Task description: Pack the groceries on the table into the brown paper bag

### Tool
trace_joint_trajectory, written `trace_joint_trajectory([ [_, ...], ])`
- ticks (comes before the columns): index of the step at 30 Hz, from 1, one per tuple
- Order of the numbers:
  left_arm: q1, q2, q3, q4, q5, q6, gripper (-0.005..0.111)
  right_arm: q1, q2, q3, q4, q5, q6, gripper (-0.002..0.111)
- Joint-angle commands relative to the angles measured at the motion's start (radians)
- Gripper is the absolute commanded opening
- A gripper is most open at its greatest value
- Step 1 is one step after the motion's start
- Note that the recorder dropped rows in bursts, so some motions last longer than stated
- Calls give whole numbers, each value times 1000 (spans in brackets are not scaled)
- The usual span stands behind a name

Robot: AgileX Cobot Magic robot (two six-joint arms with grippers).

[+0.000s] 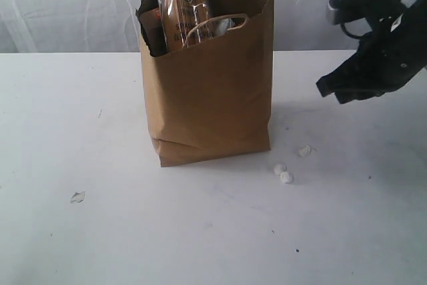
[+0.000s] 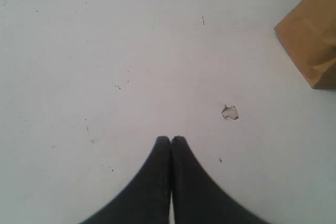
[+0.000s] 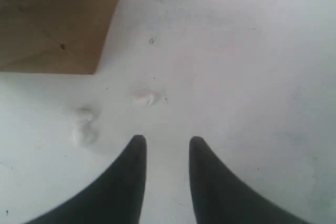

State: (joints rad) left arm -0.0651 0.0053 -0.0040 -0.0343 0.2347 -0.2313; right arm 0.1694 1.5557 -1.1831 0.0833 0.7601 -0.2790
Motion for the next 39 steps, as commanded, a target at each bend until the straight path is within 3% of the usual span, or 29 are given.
trace_joint_trajectory([
  [1,-6,-5,4,-3,0,0,0,1,116,4,22,-32,-24,38],
  [12,-6,-5,4,-3,0,0,0,11,268,4,163,-128,-21,40],
  [26,-6,-5,4,-3,0,0,0,29,387,4,167,-289,-32,40],
  [39,-6,-5,4,-3,0,0,0,29,424,4,181,-292,-32,40],
])
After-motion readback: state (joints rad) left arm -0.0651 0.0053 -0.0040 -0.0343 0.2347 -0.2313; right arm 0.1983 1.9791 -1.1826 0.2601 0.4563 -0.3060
